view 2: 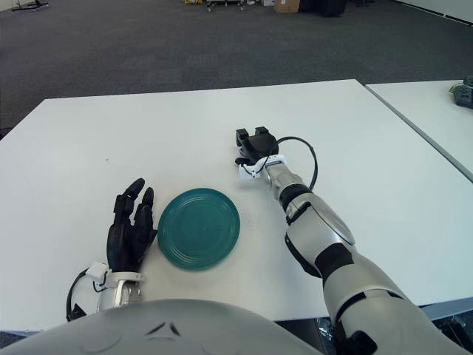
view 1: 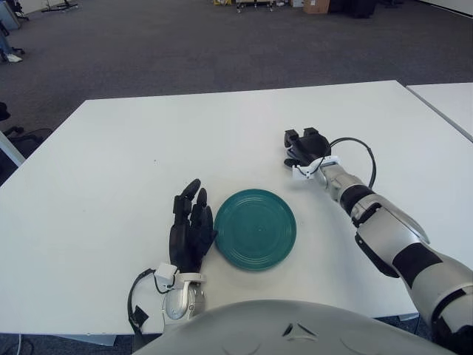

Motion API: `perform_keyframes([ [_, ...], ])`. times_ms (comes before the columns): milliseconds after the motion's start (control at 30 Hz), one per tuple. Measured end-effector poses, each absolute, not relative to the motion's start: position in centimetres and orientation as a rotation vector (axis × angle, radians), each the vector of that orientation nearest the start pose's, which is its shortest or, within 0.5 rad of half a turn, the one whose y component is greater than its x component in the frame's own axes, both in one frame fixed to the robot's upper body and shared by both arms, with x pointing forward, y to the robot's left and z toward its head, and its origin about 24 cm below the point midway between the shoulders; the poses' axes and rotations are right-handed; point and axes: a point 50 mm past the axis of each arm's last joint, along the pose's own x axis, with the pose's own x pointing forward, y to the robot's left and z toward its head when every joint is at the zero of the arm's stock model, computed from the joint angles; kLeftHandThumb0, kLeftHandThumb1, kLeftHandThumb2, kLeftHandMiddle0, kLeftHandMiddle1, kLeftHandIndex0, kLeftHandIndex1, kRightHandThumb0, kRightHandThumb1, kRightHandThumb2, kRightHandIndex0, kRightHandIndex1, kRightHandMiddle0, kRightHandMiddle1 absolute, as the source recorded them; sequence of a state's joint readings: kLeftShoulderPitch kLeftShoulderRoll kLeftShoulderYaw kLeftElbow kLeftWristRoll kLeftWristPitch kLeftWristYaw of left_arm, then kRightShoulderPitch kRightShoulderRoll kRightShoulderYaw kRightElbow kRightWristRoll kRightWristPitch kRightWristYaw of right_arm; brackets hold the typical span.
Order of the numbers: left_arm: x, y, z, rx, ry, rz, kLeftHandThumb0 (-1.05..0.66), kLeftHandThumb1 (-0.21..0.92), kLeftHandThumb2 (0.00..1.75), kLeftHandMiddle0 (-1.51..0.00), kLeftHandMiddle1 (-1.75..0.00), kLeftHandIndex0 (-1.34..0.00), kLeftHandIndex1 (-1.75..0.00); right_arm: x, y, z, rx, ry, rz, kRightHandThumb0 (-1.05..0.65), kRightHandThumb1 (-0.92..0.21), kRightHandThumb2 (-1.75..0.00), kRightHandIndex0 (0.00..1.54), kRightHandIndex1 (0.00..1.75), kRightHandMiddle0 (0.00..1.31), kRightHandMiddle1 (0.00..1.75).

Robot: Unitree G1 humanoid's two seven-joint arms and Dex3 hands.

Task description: Put the gum into the plate.

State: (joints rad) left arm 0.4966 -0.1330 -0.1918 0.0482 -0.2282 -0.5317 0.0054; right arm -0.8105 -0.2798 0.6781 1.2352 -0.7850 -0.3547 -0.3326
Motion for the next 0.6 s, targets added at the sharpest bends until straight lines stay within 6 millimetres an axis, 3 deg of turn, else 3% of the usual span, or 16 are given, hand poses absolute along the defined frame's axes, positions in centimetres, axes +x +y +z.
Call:
perform_keyframes([
  [233, 14.2, 11.8, -1.0, -0.406, 0.001, 0.119, -0.74, 0.92, 0.51, -0.37, -0.02, 0.0, -0.88, 35.2, -14.3, 3.1, -1.483, -0.136, 0.731, -0.94, -0.92, -0.61, 0.19, 0.06, 0.0, 0.54],
  [600, 14.3, 11.2, -0.8, -0.396, 0.017, 0.083, -0.78, 0.92, 0.54, -0.36, -0.01, -0.02, -0.91, 35.5, -14.9, 5.8, -1.583, -0.165, 0.863, -1.04, -0.92, -0.75, 0.14, 0.01, 0.0, 0.4],
])
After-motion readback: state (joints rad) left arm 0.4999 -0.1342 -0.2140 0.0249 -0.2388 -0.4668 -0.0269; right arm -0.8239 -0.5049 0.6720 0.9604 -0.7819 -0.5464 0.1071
